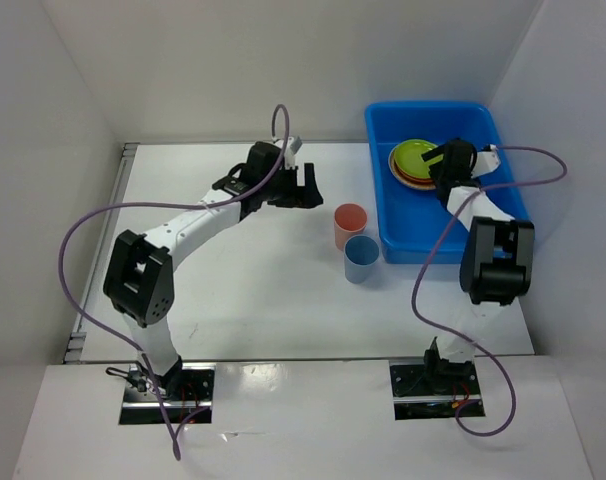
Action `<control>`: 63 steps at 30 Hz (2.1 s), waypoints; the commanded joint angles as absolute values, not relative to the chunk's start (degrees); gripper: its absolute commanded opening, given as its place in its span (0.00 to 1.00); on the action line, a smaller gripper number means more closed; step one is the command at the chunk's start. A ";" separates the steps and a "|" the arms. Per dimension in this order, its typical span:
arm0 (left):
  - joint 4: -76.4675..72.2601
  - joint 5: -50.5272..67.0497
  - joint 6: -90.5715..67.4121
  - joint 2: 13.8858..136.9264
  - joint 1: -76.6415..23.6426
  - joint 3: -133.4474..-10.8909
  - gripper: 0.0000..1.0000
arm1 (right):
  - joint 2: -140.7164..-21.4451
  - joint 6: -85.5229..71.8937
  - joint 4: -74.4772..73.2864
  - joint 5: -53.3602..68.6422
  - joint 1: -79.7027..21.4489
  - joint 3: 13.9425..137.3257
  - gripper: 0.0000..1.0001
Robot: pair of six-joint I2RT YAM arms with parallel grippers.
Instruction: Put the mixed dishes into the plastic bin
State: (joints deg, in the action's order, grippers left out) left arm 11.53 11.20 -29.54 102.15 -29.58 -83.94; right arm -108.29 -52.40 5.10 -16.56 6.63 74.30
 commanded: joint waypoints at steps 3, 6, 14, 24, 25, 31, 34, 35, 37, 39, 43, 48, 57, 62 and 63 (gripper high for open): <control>15.10 4.49 -26.02 107.74 -32.60 -92.45 0.95 | -91.86 -50.27 5.63 -11.35 5.02 68.47 0.99; 15.12 2.72 -26.02 109.07 -34.80 -93.08 0.95 | -85.88 -45.71 6.15 -9.93 2.12 65.65 0.99; 14.59 -2.54 -29.17 109.60 -37.18 -91.95 0.94 | -77.35 -34.13 1.60 4.62 -1.22 65.12 0.99; 10.11 -5.71 -33.93 94.77 -31.48 -79.20 0.94 | -83.66 -17.15 -15.45 17.15 -12.02 77.43 0.93; 9.32 -4.93 -34.53 93.44 -30.86 -77.36 0.95 | -83.67 -16.27 -15.99 16.53 -13.17 78.21 0.93; 8.79 -0.02 -35.94 87.55 -24.09 -72.61 0.98 | -85.61 -10.03 -23.63 5.47 -24.33 82.35 0.93; 7.21 3.93 -37.61 86.92 -20.49 -68.74 0.98 | -88.85 -7.21 -27.94 -4.90 -31.27 84.19 0.93; 6.08 4.91 -38.31 86.40 -19.70 -66.73 0.98 | -89.99 -7.21 -28.99 -8.92 -32.51 84.72 0.93; 5.54 7.10 -39.02 86.40 -17.76 -65.13 0.98 | -93.68 -7.21 -31.90 -11.85 -34.54 86.48 0.93; 4.83 7.73 -39.02 86.40 -16.27 -63.82 0.98 | -95.44 -7.82 -32.43 -15.62 -35.06 86.48 0.93; 4.83 8.26 -39.02 85.34 -14.07 -62.50 0.98 | -96.77 -8.96 -32.43 -16.96 -35.07 86.48 0.92; 4.83 10.02 -38.50 84.11 -11.52 -60.47 0.98 | -97.82 -9.58 -33.66 -18.11 -35.07 86.48 0.92; 4.31 11.60 -38.50 83.58 -9.93 -58.80 0.98 | -99.67 -11.95 -31.65 -16.18 -35.07 81.74 0.81; 4.31 12.13 -38.50 82.53 -9.93 -58.80 0.98 | -101.94 -11.95 -31.03 -16.69 -35.07 81.74 0.75; 4.31 12.13 -37.97 82.53 -9.93 -58.80 0.98 | -102.48 -11.95 -31.03 -16.70 -35.07 82.35 0.72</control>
State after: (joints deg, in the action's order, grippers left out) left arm 6.24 10.79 -37.95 85.71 -10.26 -58.76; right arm -100.57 -11.44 -32.95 -15.86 -35.09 81.97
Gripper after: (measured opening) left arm 0.976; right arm 0.741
